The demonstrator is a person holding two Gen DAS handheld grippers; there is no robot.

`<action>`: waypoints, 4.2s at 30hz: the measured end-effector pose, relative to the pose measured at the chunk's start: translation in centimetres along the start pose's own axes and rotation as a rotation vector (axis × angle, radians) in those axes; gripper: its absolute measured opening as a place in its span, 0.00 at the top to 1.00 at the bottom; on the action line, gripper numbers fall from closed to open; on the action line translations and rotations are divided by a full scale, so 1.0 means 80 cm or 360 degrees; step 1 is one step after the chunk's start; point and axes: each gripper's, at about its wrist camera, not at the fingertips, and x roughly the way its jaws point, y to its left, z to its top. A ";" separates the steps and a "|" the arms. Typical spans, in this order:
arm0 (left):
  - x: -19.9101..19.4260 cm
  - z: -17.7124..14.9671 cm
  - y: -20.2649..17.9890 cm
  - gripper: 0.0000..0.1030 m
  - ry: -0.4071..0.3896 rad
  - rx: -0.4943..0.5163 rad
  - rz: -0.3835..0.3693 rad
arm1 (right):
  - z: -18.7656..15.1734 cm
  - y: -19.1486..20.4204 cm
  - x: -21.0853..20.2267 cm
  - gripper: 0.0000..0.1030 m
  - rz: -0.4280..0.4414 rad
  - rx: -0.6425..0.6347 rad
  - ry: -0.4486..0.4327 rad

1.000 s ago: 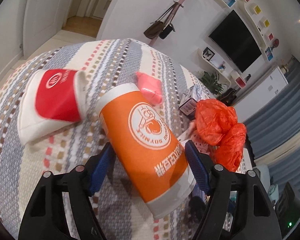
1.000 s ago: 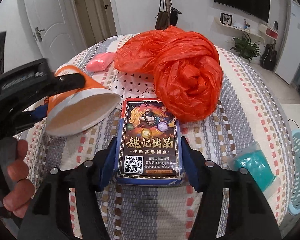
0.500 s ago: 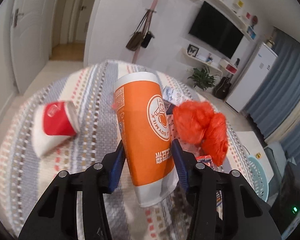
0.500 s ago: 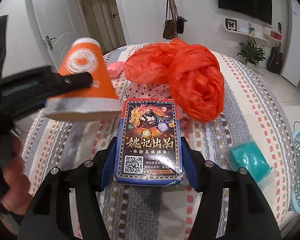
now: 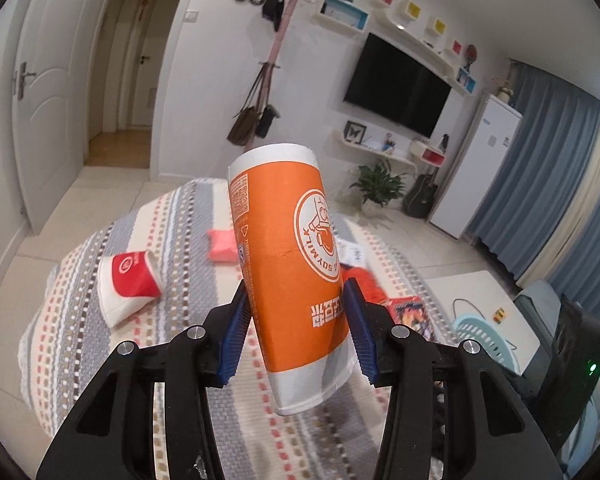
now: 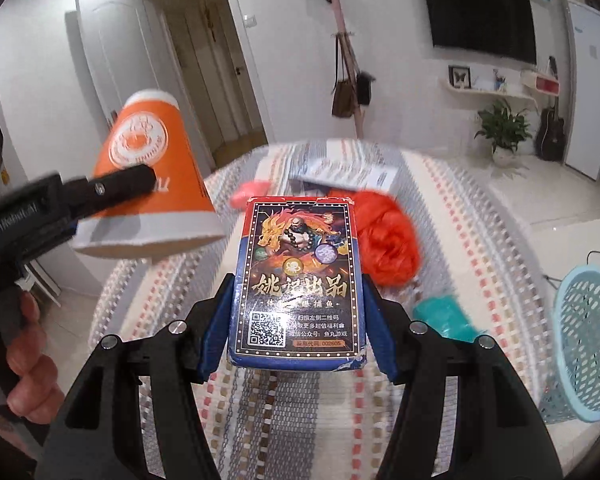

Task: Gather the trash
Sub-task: 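Carry cup and card box over the blue basket and open both tools, then move both open tools back over the striped table toward remaining trash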

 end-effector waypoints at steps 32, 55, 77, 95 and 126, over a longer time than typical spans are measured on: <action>0.155 -0.068 -0.303 0.57 0.0366 0.0469 -0.0602 | -0.022 -0.287 -0.157 0.45 -0.0619 0.0559 -0.0310; 0.287 -0.161 -0.407 0.48 0.0734 0.0514 -0.0732 | -0.121 -0.450 -0.127 0.44 -0.0857 0.1011 0.0013; 0.225 -0.149 -0.359 0.41 0.0587 0.0436 -0.0744 | -0.104 -0.420 -0.151 0.44 -0.0804 0.0940 -0.0049; 0.077 -0.070 -0.238 0.42 0.0165 0.0289 -0.0650 | -0.036 -0.271 -0.142 0.40 -0.0532 0.0494 -0.0159; 0.054 -0.032 0.188 0.31 0.0170 -0.0248 0.0325 | -0.044 -0.113 0.080 0.18 -0.0272 0.0030 0.0341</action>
